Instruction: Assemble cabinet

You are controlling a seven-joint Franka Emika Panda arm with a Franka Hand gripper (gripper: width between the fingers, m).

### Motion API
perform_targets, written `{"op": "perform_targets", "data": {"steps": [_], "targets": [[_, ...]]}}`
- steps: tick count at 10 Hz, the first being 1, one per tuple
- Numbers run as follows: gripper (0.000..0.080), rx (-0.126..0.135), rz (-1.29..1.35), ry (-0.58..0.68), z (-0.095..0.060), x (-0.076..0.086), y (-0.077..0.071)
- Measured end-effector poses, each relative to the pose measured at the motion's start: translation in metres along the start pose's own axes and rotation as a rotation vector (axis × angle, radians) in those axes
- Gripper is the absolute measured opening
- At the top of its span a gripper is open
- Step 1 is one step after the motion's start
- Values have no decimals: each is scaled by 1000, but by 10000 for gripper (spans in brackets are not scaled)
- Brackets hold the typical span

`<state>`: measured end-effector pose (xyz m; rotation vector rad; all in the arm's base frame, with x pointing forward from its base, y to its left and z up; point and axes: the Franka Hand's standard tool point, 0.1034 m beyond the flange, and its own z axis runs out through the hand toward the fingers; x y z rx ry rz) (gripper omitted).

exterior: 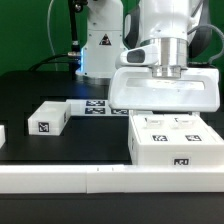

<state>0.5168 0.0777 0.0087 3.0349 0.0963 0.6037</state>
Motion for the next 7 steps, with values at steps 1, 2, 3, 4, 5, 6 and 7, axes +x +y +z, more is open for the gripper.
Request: {"op": "perform_targets", "data": {"steps": [1,2,3,4,5,6,7], "targets": [[796,-1,7,-4,0,1,-2],[796,-2,-6,-6,0,0,-1],[796,-2,-9,-6,0,-1,-1],[693,-2,-12,-7,1,-1,-1],[693,-2,-17,-7,1,-1,-1],[511,-2,-23,-7,1,-1,-1],[344,-2,-25,-7,1,-1,-1]]}}
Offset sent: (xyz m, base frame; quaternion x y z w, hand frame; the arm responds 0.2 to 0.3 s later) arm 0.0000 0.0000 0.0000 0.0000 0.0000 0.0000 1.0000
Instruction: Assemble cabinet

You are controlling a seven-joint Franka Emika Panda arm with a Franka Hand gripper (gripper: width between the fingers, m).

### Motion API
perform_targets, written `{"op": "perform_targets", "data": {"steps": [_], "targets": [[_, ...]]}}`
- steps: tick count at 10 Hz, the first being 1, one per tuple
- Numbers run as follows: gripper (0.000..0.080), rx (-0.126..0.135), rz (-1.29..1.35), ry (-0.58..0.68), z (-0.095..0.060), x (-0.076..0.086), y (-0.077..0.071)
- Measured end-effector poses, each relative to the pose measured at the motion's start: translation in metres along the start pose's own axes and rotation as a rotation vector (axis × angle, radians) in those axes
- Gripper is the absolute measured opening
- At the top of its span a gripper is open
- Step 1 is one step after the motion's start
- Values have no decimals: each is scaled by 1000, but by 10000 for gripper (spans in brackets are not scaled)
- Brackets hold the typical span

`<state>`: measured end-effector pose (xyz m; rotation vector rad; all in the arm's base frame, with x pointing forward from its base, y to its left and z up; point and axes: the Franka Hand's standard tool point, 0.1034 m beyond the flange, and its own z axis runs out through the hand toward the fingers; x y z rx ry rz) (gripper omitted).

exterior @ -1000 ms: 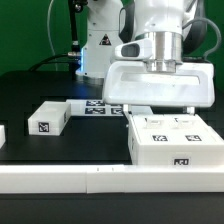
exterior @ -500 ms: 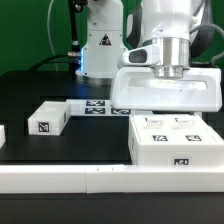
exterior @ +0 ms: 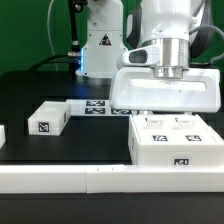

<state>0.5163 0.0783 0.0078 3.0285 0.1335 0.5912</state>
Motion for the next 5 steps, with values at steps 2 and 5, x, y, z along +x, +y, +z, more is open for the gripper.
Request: {"op": "perform_targets", "data": {"steps": [2,5], "targets": [[210,-1,-2,-1,0,0,0],[210,-4,17,-33,-4,-2,10]]}}
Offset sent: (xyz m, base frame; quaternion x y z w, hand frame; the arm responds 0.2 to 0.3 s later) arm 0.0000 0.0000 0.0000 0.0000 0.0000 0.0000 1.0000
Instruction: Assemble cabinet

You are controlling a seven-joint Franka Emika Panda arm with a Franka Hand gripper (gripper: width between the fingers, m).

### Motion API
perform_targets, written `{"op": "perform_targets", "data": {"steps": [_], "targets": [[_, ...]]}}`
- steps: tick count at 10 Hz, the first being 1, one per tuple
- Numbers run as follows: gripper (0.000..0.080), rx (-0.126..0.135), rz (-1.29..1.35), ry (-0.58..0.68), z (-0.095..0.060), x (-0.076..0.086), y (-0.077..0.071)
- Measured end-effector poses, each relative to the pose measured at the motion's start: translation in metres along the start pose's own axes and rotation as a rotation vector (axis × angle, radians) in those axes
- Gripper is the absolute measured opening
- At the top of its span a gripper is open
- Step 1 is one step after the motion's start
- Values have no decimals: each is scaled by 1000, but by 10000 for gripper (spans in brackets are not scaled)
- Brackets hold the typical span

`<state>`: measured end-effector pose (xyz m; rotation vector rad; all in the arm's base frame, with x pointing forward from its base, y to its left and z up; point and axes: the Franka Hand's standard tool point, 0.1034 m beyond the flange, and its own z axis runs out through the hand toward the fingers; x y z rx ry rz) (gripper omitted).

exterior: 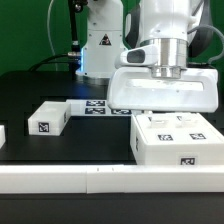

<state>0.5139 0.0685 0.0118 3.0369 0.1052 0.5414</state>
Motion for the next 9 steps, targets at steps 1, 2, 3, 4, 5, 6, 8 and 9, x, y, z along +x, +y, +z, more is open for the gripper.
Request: {"op": "perform_targets", "data": {"steps": [1,2,3,4,5,6,8,9], "targets": [[210,7,21,-47,-9,1,5],[210,19,40,-93,-23,4,4],[210,29,51,-135,-36,6,-1],[210,32,68,-187,-45,7,-7],[210,28,113,-251,-52,9,-16],[210,22,143,-271,-57,17,-19],[210,16,127,-255,-52,14,-14],[210,17,128,-256,-53,15,-13]]}}
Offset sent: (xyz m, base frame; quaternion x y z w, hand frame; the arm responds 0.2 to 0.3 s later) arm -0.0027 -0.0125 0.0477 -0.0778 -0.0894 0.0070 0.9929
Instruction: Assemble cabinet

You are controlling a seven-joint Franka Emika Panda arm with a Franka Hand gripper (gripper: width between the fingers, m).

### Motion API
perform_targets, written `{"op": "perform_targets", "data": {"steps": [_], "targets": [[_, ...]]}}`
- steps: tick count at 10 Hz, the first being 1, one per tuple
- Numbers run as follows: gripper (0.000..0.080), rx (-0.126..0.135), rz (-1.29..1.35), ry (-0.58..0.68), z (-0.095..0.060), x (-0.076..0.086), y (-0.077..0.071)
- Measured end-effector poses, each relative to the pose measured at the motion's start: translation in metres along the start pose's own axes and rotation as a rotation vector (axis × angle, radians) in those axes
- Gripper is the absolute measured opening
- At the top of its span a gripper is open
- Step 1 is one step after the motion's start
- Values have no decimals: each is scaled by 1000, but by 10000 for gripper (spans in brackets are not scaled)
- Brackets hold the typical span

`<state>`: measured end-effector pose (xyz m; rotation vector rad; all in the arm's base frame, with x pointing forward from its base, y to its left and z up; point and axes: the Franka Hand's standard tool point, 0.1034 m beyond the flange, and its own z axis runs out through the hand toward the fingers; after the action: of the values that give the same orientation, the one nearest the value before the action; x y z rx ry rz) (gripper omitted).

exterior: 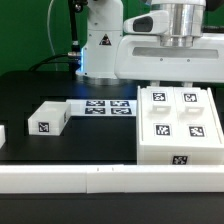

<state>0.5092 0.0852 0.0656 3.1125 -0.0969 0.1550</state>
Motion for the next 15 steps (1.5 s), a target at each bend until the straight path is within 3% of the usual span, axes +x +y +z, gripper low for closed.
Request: {"op": "perform_targets", "data": {"steps": [1,3,5,10,12,14,15], "targets": [[210,-2,1,-63,-10,3,3],[204,2,21,-106,-41,40,6],[197,-15,43,-167,-51,50,-3],[191,-16,45,-181,-50,44,2],[181,-8,49,-186,-54,33,5],[178,-7,52,-185,-57,38,6],[173,-10,46,-181,-59,50,5]]}}
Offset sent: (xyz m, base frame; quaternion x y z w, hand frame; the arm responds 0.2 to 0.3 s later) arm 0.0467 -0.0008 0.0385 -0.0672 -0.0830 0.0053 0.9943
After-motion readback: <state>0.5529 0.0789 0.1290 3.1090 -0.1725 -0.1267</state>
